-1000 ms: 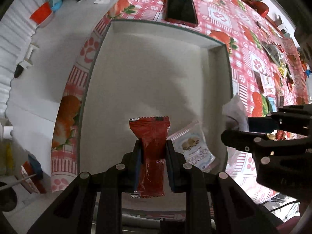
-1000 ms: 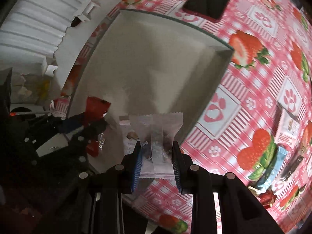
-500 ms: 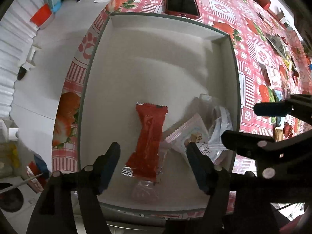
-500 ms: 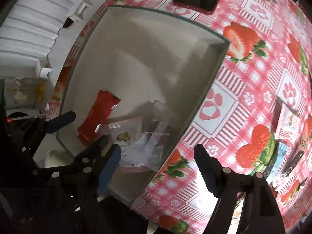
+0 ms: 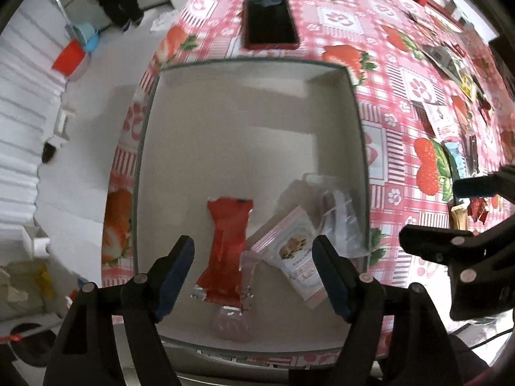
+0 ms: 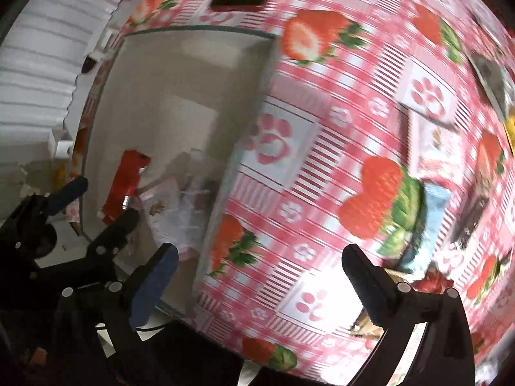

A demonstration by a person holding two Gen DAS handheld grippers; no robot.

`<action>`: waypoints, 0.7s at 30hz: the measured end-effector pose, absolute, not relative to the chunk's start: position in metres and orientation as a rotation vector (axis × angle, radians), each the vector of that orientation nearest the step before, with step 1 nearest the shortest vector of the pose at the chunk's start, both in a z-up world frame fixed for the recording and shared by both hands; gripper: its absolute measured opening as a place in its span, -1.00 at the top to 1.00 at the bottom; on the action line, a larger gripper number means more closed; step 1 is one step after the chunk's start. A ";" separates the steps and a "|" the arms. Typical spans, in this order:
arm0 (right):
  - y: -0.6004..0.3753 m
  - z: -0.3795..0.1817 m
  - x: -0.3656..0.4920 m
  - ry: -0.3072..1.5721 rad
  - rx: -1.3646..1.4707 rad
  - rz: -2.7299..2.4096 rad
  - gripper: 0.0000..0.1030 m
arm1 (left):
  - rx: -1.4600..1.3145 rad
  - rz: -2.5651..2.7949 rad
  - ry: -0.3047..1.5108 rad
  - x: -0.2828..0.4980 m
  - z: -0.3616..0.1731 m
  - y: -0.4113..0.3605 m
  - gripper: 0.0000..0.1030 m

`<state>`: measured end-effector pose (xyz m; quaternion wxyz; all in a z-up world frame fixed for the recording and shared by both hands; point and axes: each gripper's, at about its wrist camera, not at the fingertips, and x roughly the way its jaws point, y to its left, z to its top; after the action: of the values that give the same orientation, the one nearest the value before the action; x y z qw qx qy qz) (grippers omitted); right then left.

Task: Organize snacks
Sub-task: 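Withdraw both tools from the tray back over the snacks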

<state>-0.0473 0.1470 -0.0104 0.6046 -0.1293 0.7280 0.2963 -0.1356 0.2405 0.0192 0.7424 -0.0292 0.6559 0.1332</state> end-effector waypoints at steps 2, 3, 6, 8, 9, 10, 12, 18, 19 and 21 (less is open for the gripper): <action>0.134 -0.011 -0.044 1.690 -0.273 0.660 -0.98 | -0.033 0.284 1.427 -0.129 0.023 0.231 -0.53; 0.124 -0.007 -0.045 1.691 -0.262 0.649 -0.98 | -0.018 0.279 1.423 -0.126 0.025 0.226 -0.54; 0.105 -0.008 -0.040 1.699 -0.229 0.615 -0.98 | 0.022 0.259 1.412 -0.119 0.028 0.217 -0.54; 0.092 -0.008 -0.038 1.702 -0.206 0.593 -0.98 | 0.049 0.244 1.405 -0.115 0.028 0.210 -0.54; 0.087 -0.009 -0.038 1.702 -0.197 0.583 -0.98 | 0.059 0.237 1.402 -0.113 0.030 0.206 -0.54; 0.079 -0.010 -0.036 1.703 -0.182 0.571 -0.98 | 0.070 0.229 1.399 -0.112 0.031 0.204 -0.54; 0.069 -0.010 -0.034 1.705 -0.159 0.552 -0.98 | 0.089 0.219 1.394 -0.109 0.033 0.196 -0.54; 0.035 -0.011 -0.029 1.705 -0.103 0.513 -0.98 | 0.132 0.193 1.387 -0.099 0.035 0.175 -0.54; 0.031 -0.011 -0.028 1.706 -0.094 0.508 -0.98 | 0.138 0.191 1.387 -0.098 0.035 0.172 -0.54; 0.022 -0.011 -0.027 1.707 -0.077 0.499 -0.98 | 0.156 0.181 1.387 -0.096 0.035 0.164 -0.54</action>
<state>-0.0269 0.0222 -0.0110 0.6294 -0.0337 0.7452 0.2178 -0.0958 0.1638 0.0351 0.7625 0.0716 0.6376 0.0834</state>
